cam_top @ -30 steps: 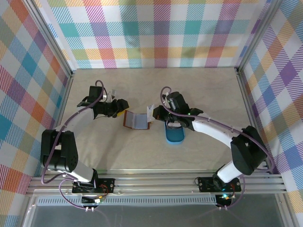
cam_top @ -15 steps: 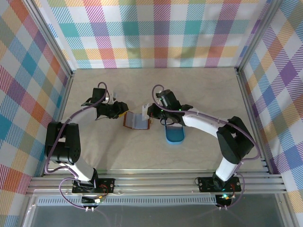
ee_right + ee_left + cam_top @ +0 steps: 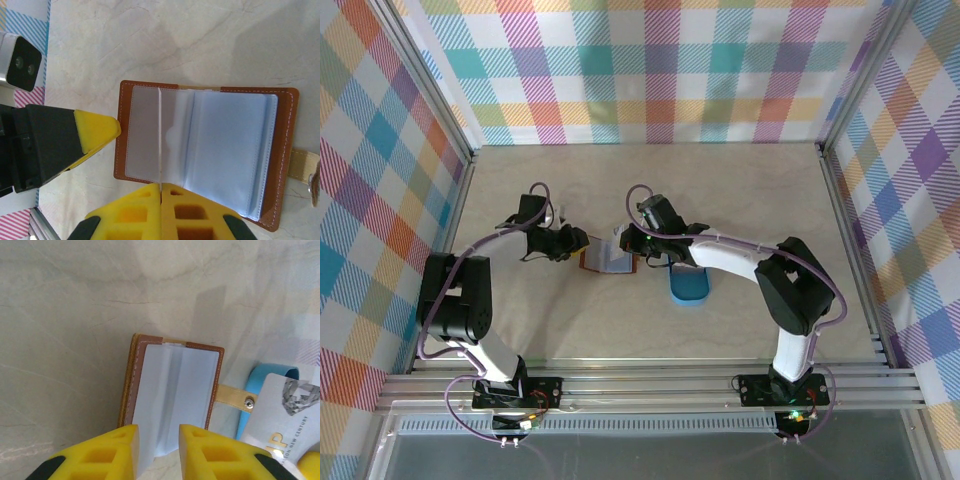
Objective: Put the credit cards into the card holder
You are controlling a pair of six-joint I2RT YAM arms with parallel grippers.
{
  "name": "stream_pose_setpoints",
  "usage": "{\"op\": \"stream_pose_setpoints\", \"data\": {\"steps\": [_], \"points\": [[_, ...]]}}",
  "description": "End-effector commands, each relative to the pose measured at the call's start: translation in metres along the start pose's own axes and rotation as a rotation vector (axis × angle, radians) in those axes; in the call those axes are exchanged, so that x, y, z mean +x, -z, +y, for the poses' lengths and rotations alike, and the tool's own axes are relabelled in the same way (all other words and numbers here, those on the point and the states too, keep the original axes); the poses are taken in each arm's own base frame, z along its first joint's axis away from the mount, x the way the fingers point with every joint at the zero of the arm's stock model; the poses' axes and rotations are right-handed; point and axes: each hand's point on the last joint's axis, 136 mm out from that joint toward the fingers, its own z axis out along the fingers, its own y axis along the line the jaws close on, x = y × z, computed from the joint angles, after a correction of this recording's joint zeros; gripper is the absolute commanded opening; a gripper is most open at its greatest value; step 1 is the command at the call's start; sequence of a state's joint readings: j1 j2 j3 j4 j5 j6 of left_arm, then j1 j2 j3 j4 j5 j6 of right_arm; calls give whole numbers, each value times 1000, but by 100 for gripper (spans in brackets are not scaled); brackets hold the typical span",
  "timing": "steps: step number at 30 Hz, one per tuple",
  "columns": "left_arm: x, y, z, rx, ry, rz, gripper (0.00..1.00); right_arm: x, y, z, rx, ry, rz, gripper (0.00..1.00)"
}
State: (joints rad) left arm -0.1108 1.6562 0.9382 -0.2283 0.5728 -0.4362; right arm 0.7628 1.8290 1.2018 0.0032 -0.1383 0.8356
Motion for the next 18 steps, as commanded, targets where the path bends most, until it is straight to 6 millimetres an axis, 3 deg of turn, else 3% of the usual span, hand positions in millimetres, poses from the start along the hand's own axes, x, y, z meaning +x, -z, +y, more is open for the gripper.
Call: {"op": "stream_pose_setpoints", "data": {"steps": [1,18], "points": [[5,-7,5,-11,-21,3,26,-6,-9,8,-19,-8,-21,0],[10,-9,19,-57,-43,3,21,8,-33,0,-37,-28,17,0]]}}
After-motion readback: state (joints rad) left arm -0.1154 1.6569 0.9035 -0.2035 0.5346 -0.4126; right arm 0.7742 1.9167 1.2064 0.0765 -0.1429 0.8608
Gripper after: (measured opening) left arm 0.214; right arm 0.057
